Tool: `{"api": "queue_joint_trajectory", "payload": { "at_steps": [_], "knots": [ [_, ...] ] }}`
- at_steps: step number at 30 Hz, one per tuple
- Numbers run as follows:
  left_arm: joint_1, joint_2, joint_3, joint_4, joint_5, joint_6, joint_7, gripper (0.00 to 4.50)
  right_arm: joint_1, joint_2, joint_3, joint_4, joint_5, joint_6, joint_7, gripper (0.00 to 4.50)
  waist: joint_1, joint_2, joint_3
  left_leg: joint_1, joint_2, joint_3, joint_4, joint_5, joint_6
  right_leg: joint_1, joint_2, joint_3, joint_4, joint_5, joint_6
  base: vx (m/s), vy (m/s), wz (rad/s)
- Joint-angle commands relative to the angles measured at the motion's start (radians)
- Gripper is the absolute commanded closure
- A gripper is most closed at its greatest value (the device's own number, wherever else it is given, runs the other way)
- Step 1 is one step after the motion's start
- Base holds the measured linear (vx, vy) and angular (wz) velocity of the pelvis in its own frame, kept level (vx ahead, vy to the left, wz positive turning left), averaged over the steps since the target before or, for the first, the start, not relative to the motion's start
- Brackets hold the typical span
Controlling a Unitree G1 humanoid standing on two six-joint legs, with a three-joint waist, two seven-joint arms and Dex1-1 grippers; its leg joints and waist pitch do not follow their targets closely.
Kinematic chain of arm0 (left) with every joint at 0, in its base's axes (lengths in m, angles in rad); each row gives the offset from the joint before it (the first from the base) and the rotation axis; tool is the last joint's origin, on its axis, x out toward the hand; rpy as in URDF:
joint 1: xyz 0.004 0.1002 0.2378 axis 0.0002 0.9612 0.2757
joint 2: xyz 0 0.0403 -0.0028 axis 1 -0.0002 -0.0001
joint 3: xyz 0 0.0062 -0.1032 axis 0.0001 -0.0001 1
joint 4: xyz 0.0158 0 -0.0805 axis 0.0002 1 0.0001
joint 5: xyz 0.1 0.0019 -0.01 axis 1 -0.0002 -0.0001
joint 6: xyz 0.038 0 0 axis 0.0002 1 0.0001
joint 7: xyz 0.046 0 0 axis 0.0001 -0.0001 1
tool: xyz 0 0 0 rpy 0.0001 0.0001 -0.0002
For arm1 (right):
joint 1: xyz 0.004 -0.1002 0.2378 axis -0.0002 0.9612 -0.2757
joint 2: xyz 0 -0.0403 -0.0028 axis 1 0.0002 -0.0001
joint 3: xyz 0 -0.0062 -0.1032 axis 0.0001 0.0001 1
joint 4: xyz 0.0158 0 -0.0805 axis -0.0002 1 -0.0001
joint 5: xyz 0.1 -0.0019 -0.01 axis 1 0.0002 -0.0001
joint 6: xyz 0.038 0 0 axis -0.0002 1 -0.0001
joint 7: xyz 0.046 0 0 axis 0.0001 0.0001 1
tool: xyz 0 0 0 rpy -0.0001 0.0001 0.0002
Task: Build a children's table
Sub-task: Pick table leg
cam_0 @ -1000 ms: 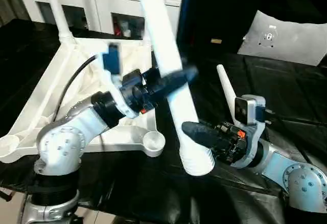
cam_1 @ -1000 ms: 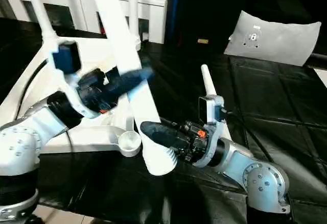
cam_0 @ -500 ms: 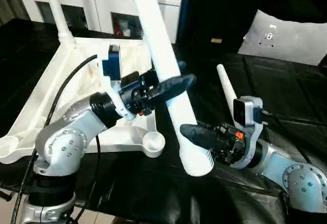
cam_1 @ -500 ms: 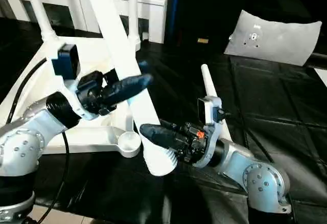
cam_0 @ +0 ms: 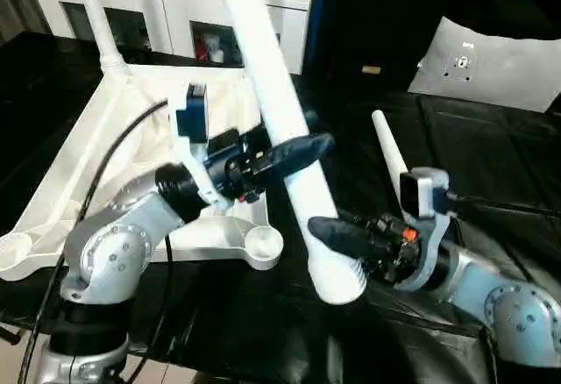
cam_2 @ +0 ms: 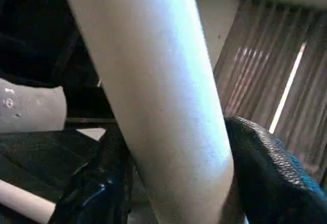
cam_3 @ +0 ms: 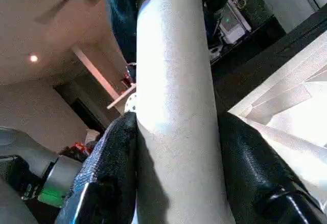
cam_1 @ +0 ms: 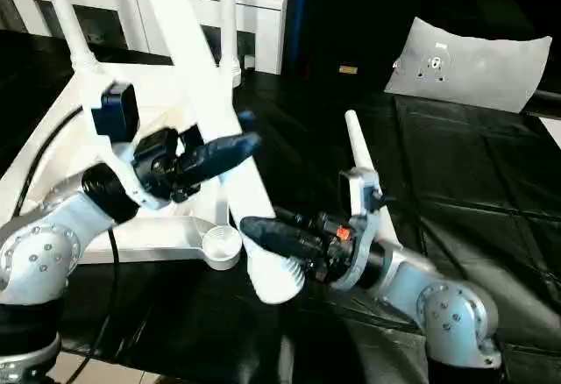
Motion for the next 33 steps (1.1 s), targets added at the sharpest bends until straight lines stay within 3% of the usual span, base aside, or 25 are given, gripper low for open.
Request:
{"api": "queue_joint_trajectory", "payload": {
  "at_steps": [1, 4, 12, 15, 17, 18, 22, 28, 33],
  "knots": [
    [-0.009, -0.001, 0.034, 0.023, -0.031, 0.037, 0.059, 2.07, -0.013, -0.001, -0.006, -0.012, 0.013, -0.026, 0.004, 2.6, -0.001, 0.003, -0.055, 0.026, 0.05, -0.013, -0.067, -0.19, -0.059, 0.013, -0.101, 0.038, -0.089, -0.113, -0.135, 0.0, 0.0, 0.0],
    [-0.001, -0.023, 0.053, 0.025, -0.095, 0.09, 0.132, 2.19, -0.02, -0.001, 0.003, -0.006, -0.02, -0.057, -0.008, 2.6, -0.001, 0.003, -0.055, 0.027, 0.052, -0.013, -0.067, -0.202, -0.065, 0.012, -0.101, 0.039, -0.089, -0.129, -0.13, 0.0, 0.0, 0.0],
    [-0.037, -0.084, 0.105, 0.083, -0.093, 0.103, 0.343, 2.22, -0.046, 0.004, 0.018, 0.013, -0.07, -0.101, -0.049, 2.6, 0.0, 0.0, -0.057, 0.024, 0.05, -0.014, -0.066, -0.17, -0.064, 0.017, -0.099, 0.04, -0.091, -0.105, -0.102, 0.0, 0.0, 0.0],
    [-0.07, -0.101, 0.141, 0.121, -0.107, 0.104, 0.441, 2.22, -0.067, 0.011, 0.033, 0.035, -0.131, -0.139, -0.092, 2.6, -0.001, 0.002, -0.06, 0.023, 0.048, -0.015, -0.063, -0.153, -0.067, 0.018, -0.096, 0.038, -0.085, -0.056, -0.104, 0.0, 0.0, 0.0],
    [-0.082, -0.102, 0.149, 0.136, -0.091, 0.097, 0.467, 2.22, -0.081, 0.018, 0.039, 0.055, -0.17, -0.165, -0.124, 2.6, -0.003, -0.002, -0.059, 0.023, 0.046, -0.015, -0.063, -0.148, -0.064, 0.02, -0.096, 0.038, -0.087, -0.047, -0.1, 0.0, 0.0, 0.0],
    [-0.09, -0.103, 0.154, 0.149, -0.069, 0.092, 0.487, 2.22, -0.095, 0.025, 0.043, 0.079, -0.204, -0.188, -0.157, 2.6, -0.006, 0.002, -0.06, 0.024, 0.047, -0.015, -0.063, -0.141, -0.066, 0.019, -0.095, 0.038, -0.086, -0.031, -0.094, 0.0, 0.0, 0.0],
    [-0.092, -0.102, 0.157, 0.164, -0.037, 0.08, 0.502, 2.22, -0.121, 0.03, 0.065, 0.126, -0.273, -0.24, -0.201, 2.6, -0.006, 0.004, -0.063, 0.026, 0.048, -0.015, -0.062, -0.134, -0.07, 0.021, -0.095, 0.038, -0.083, 0.0, -0.093, 0.0, 0.0, 0.0],
    [-0.076, -0.117, 0.152, 0.15, -0.062, 0.1, 0.531, 2.22, -0.136, 0.039, 0.084, 0.152, -0.315, -0.272, -0.217, 2.6, -0.006, 0.001, -0.063, 0.025, 0.049, -0.014, -0.061, -0.127, -0.066, 0.023, -0.094, 0.036, -0.076, 0.06, -0.107, 0.0, 0.0, 0.0],
    [-0.054, -0.114, 0.121, 0.153, -0.032, 0.114, 0.506, 2.22, -0.136, 0.036, 0.101, 0.157, -0.326, -0.285, -0.205, 2.6, -0.007, 0.002, -0.061, 0.026, 0.049, -0.013, -0.063, -0.144, -0.06, 0.022, -0.096, 0.038, -0.081, 0.017, -0.106, 0.0, 0.0, 0.0]
  ]
}}
